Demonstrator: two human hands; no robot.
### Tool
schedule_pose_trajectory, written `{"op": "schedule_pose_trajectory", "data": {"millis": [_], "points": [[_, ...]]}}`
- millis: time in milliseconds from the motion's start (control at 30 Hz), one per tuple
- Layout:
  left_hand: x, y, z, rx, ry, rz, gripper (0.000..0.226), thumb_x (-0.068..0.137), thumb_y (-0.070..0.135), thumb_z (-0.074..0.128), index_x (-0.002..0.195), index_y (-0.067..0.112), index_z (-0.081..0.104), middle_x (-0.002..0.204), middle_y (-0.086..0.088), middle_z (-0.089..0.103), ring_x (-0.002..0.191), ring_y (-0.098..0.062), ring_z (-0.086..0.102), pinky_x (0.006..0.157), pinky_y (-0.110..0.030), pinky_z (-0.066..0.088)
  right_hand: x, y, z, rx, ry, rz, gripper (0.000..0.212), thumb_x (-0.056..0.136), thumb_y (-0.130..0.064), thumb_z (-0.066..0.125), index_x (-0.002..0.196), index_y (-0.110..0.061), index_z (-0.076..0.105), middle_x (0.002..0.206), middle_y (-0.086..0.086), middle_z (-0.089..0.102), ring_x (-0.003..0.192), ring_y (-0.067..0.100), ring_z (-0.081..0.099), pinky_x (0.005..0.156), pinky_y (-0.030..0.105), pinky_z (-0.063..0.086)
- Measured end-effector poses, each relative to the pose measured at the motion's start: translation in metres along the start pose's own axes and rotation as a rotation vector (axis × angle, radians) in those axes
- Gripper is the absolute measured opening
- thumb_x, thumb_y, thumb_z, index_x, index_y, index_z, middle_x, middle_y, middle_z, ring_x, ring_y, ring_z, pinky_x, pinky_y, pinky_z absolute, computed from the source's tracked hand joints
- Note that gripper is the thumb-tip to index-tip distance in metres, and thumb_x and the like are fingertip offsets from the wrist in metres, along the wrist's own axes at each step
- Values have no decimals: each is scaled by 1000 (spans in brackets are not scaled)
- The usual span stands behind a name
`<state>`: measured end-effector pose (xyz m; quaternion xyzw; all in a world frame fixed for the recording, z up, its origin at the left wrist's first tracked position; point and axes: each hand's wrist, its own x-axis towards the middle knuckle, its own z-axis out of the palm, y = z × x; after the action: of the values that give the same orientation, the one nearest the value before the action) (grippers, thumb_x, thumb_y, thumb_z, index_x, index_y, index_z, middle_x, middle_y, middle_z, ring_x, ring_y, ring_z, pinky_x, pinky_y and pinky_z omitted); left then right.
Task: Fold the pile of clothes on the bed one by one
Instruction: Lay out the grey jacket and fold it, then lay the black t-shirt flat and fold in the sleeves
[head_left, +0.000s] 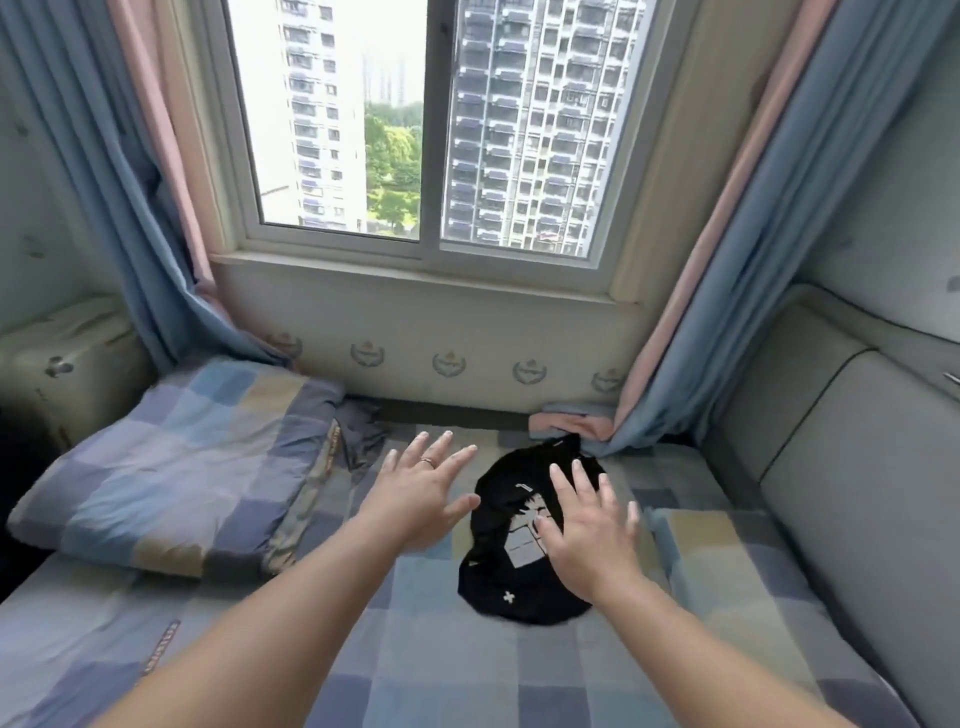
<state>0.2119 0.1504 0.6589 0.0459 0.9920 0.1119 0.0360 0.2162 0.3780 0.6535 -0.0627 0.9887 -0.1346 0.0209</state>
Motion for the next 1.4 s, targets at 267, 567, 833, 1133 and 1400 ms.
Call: {"op": "schedule_pose_trajectory", "data": {"millis": [267,567,833,1133,1400], "points": [[98,25,119,16,-202,75,68,101,63,33,159,43,3,170,5,-4,155,-22,-11,125,-53,1,54,108,70,-80,-117,153,67,104,-52,30,159,-39,-5,168,-9,-13,155,27,-12,121,58,-5],[277,-53,369,-32,-444,54,71,100,61,40,159,39,9,170,3,2,156,-26,-1,124,-52,10,212,192,298,-149,-358,276,67,105,-50,32,159,-38,-6,168,-10,-13,155,26,-11,121,58,0],[373,-104,571,-158,-530,-24,95,88,53,67,159,40,5,168,2,-13,152,-34,15,118,-50,32,302,241,514,-33,-543,337,88,94,-53,56,156,-49,-7,166,-18,-16,154,24,-13,118,63,17],[410,-103,622,-423,-279,-240,42,96,25,65,128,19,39,116,-7,55,99,-30,59,83,-42,49,314,259,595,-82,-490,368,68,92,-45,67,147,-45,27,162,-4,6,148,29,15,98,51,47],[390,-76,520,-1014,-287,-438,10,89,11,60,90,19,53,74,3,52,64,-15,48,58,-28,35,300,257,518,240,-352,479,11,98,-23,57,93,-20,65,94,-4,63,99,23,60,81,33,48]]}}
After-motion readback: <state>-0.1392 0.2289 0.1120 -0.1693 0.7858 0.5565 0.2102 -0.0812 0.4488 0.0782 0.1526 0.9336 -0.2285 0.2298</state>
